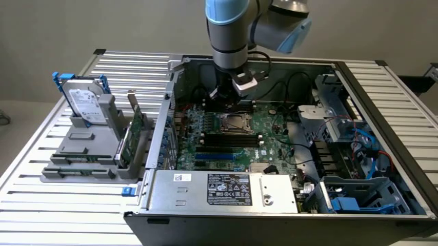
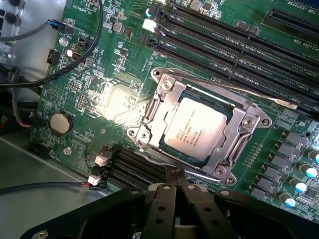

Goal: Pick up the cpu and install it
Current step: 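Close the cpu cover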

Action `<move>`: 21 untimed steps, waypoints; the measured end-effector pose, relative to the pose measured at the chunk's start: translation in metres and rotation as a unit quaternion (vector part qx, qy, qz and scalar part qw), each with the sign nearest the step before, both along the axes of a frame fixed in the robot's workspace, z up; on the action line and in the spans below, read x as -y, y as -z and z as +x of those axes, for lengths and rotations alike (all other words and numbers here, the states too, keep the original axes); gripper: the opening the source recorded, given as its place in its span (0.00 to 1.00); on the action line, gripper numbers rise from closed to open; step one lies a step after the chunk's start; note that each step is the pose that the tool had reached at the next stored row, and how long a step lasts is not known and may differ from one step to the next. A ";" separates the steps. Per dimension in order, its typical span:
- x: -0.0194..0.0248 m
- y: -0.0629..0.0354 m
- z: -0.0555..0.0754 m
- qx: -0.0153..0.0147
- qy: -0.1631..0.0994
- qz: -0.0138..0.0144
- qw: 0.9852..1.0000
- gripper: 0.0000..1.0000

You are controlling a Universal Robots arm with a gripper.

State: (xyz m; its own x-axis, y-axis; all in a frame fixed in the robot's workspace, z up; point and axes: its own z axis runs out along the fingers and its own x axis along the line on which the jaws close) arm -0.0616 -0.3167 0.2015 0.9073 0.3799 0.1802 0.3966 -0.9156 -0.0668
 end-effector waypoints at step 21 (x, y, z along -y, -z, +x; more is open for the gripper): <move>-0.0001 0.0078 0.005 0.005 -0.012 -0.005 1.000 0.11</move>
State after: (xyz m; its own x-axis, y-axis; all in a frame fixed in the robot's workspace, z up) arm -0.0567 -0.3165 0.1938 0.8957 0.4043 0.1853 0.4200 -0.9060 -0.0532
